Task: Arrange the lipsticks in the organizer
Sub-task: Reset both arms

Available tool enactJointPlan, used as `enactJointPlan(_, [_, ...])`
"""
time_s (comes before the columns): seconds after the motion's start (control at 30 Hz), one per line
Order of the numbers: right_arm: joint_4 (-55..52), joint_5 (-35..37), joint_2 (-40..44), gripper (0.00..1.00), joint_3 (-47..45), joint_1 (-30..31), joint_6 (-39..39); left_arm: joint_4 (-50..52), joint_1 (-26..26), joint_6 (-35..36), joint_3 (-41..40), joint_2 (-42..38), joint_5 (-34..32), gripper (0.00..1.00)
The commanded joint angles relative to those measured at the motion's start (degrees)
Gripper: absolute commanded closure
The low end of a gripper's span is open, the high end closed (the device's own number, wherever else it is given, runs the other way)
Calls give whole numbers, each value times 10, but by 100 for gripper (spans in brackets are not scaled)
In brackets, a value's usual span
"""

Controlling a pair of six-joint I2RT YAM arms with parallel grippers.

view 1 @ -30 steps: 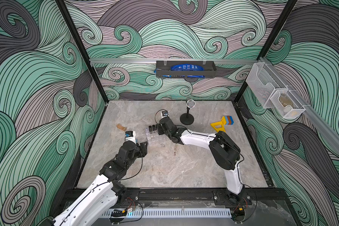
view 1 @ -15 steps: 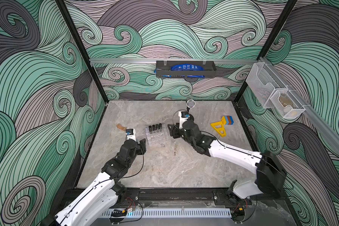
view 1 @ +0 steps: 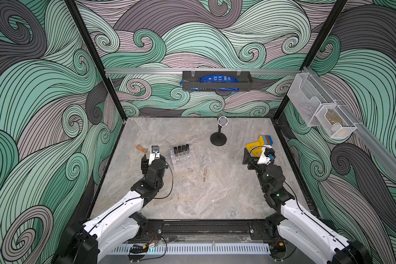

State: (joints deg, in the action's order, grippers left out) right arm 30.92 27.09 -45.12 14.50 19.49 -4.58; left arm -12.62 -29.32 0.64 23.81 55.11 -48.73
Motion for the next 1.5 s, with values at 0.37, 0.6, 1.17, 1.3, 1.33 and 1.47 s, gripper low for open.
enactJointPlan(0.37, [414,5,-278,1,-94,-102,-24,-313,187,-17,-81,159,167,27])
enactJointPlan(0.6, [488,-103,-311,1,-107,-158,-20,-381,222,-1,-90,199,256,26])
enactJointPlan(1.17, [712,-219,-467,1,-140,-199,-13,-412,267,6,-19,356,351,1])
enactJointPlan(1.3, [655,-217,-461,1,-113,-191,-3,-407,269,6,-17,356,356,1])
enactJointPlan(1.33, [636,-217,-459,1,-103,-188,0,-413,270,6,-18,358,356,1])
enactJointPlan(1.47, [620,-216,-458,1,-93,-185,5,-412,270,5,-19,355,357,1])
